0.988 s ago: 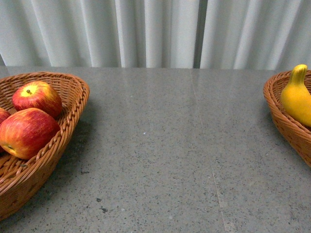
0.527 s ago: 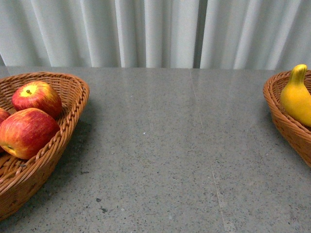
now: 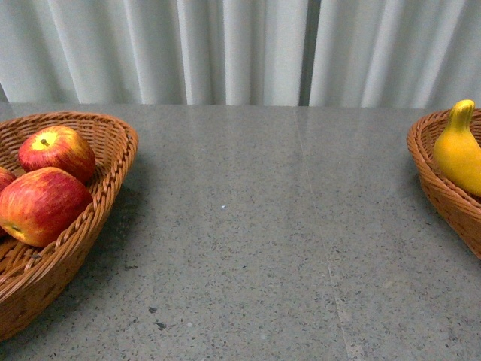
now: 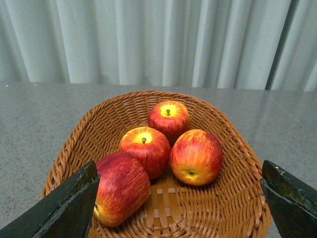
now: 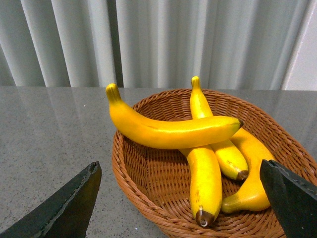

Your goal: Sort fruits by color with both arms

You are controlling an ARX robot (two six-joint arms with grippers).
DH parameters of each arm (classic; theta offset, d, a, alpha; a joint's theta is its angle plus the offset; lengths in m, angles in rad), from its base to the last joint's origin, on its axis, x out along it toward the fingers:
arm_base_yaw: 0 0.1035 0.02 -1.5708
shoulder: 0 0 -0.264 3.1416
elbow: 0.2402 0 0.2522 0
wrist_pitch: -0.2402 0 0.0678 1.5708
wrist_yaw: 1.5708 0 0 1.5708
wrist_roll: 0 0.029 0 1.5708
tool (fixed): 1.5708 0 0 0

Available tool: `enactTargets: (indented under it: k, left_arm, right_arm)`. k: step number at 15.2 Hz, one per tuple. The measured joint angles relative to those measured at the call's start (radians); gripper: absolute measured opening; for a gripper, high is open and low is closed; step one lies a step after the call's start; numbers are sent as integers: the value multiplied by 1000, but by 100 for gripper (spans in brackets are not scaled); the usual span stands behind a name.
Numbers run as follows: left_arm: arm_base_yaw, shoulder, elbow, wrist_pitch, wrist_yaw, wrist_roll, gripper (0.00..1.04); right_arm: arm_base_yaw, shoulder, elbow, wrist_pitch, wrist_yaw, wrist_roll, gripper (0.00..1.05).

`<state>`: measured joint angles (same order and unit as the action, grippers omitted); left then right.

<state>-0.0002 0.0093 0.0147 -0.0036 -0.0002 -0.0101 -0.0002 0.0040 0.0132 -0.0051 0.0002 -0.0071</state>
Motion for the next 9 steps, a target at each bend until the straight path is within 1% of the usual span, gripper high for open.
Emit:
enactTargets:
  k: [9]
  left_arm:
    - [0, 0, 0, 0, 0, 0, 98]
  right_arm:
    - [0, 0, 0, 0, 0, 0, 98]
